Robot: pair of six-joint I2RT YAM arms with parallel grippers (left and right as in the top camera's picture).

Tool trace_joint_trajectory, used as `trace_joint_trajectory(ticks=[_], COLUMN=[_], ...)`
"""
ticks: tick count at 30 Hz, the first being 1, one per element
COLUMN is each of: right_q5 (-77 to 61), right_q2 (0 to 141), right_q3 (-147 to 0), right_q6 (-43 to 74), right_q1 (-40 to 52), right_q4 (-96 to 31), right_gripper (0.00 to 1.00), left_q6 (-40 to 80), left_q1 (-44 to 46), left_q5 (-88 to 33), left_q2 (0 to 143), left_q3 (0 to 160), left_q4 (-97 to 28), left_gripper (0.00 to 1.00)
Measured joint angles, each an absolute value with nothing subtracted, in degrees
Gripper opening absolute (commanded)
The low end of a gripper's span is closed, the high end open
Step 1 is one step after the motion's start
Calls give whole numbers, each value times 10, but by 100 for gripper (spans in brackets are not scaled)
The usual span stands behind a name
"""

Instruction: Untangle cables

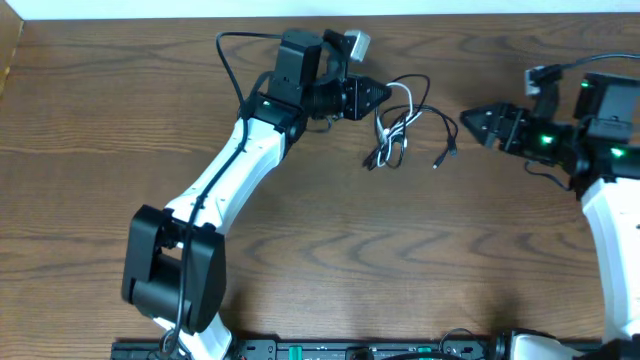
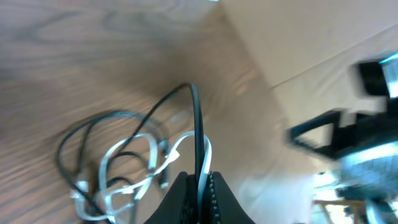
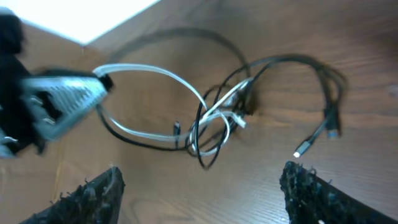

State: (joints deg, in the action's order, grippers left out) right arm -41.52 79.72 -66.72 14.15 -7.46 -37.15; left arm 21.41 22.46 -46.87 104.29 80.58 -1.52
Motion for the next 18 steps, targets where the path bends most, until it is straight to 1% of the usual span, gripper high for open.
trace_joint_trajectory(ticks=[7, 11, 14, 18], right_q5=[-415, -415, -414, -400], right_q2=[818, 826, 832, 836], right_q3=[-667, -667, -667, -667], right_q6=[125, 117, 114, 110], right_q1=[-18, 12, 25, 28], right_q4=[-343, -331, -326, -324], right_gripper=[80, 79, 77, 69], left_q6=[329, 408, 465, 528], left_q1=[225, 225, 225, 225], left_q5=[-491, -494, -495, -496], left_q2=[1012, 1010, 1010, 1010], left_q3=[806, 806, 804, 804], left_q4=[74, 142, 200, 259], left_gripper=[8, 8, 8, 8])
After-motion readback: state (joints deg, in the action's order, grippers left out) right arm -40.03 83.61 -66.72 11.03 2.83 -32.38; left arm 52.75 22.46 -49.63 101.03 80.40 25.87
